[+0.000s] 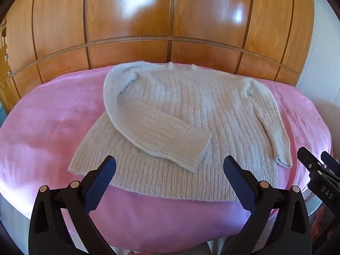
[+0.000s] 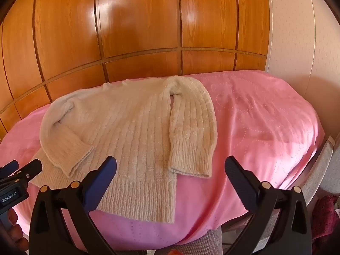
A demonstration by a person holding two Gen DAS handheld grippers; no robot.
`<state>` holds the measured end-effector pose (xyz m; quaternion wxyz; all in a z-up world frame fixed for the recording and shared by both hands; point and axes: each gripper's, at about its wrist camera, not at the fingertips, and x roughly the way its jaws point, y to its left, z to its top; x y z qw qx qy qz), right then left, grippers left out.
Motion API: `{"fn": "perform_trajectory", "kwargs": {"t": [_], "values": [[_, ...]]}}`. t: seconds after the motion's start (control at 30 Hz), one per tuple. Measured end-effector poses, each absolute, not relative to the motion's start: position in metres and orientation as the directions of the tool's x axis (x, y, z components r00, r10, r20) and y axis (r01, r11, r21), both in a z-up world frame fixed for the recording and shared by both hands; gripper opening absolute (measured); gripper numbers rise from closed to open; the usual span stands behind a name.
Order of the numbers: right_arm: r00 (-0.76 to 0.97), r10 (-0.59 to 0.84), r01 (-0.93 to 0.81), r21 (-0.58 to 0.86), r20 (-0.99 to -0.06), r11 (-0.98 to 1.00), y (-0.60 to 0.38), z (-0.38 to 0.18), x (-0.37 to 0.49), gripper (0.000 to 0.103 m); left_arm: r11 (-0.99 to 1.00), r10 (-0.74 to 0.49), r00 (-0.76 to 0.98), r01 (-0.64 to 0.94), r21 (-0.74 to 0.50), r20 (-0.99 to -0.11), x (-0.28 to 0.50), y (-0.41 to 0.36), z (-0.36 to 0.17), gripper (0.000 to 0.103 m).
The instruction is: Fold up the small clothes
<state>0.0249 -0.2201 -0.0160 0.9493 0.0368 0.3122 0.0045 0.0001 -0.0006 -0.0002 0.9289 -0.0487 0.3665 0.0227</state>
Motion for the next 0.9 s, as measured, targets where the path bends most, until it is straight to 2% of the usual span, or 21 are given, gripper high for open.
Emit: {"fn": "perform_trajectory", "kwargs": {"t": [0.9], "values": [[0.787,0.031,0.027,0.084,-0.616,0.996,-0.222,-0.019,0.028,0.101,0.995,-0.011,0.719,-0.064,-0.082,-0.695,0.001,-0.011,-0.009,0.100]]}}
